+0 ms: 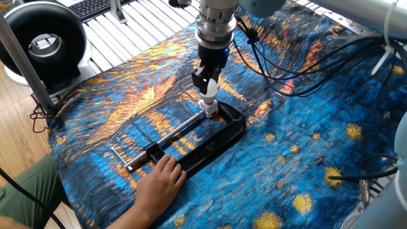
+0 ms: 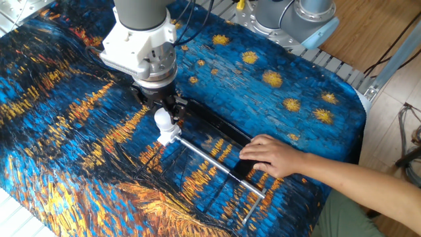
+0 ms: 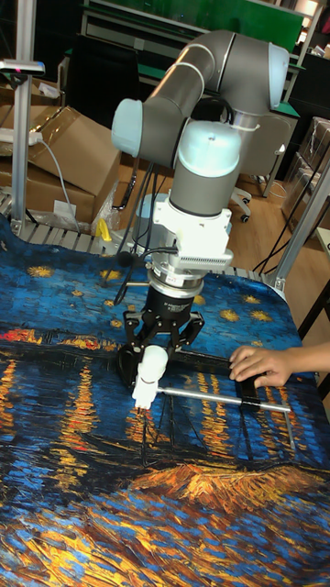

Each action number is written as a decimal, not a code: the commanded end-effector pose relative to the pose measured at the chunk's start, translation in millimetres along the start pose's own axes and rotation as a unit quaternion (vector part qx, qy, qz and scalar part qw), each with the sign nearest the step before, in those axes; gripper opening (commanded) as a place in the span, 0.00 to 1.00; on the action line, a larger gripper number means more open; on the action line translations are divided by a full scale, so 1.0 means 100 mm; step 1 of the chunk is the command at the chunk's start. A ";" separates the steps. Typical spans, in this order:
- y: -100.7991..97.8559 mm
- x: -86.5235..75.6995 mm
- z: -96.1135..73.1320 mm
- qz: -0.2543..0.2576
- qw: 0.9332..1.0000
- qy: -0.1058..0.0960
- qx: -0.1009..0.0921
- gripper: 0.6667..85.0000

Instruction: Take out the light bulb by rotating it

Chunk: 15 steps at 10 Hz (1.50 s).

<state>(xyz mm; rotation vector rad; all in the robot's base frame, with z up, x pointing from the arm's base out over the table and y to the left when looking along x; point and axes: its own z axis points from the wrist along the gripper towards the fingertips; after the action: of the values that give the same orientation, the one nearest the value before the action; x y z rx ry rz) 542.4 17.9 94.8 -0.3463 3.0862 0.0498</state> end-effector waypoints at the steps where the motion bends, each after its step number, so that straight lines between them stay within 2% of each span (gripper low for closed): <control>1: 0.00 -0.02 -0.01 0.012 1.000 -0.003 -0.002 0.50; 4: 0.00 -0.01 -0.04 0.016 1.000 -0.004 0.002 0.43; 7: 0.04 -0.04 0.02 0.016 1.000 -0.013 0.018 0.33; 9: 0.06 -0.02 -0.04 -0.008 1.000 -0.013 0.023 0.32; 10: 0.01 0.00 -0.10 -0.028 0.999 -0.011 0.033 0.31; 13: -0.06 -0.01 -0.10 -0.072 0.996 -0.016 0.046 0.29; 15: -0.06 -0.03 -0.12 -0.100 0.994 -0.020 0.049 0.28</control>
<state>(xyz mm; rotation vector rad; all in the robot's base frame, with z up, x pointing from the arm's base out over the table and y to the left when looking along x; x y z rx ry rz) 544.1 12.3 103.2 -0.5445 3.0161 -0.0885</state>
